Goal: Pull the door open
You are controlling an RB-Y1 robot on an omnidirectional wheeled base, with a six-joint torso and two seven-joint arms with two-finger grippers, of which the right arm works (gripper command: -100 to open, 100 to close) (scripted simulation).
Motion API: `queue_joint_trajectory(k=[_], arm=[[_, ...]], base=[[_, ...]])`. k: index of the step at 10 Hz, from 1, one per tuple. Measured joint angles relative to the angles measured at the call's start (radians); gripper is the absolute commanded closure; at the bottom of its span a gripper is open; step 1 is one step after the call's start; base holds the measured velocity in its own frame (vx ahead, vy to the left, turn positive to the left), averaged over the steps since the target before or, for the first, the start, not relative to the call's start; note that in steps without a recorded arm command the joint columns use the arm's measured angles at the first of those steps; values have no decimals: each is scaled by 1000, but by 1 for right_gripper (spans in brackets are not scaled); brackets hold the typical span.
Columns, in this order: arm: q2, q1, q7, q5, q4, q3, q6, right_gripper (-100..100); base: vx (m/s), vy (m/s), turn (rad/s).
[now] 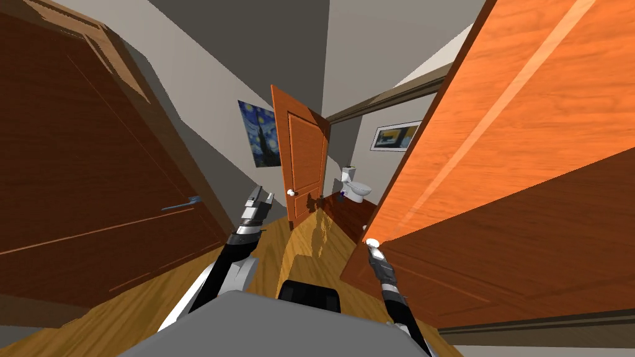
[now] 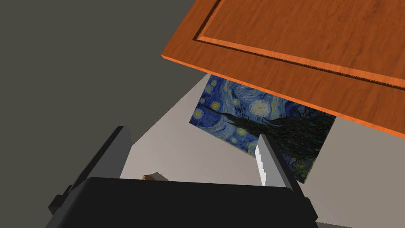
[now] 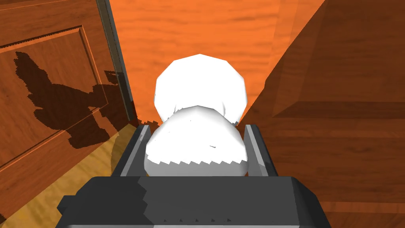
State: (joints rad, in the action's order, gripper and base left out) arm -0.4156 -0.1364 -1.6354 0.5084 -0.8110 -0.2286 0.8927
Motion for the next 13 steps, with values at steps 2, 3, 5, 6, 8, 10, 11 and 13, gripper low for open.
queue_joint_trajectory(k=[2,3,5,6,8,10,11,13], arm=[[-17,-17,-21,-11,-7,-21,22,100],[-28,-27,-33,-17,-11,-33,30,100],[-48,-41,-60,-27,-9,-54,52,100],[-55,-45,-72,-32,-6,-64,64,100],[-62,-49,-85,-39,0,-77,77,100],[-75,-59,-100,-45,2,-87,96,100],[-81,-60,-111,-50,13,-95,115,100],[-94,-75,-130,-61,20,-113,147,100]], base=[[-204,-36,106],[-189,-33,88],[-187,-39,92],[-188,-37,72],[-101,-25,69],[-208,-59,142],[-202,-74,138],[-211,-58,132]])
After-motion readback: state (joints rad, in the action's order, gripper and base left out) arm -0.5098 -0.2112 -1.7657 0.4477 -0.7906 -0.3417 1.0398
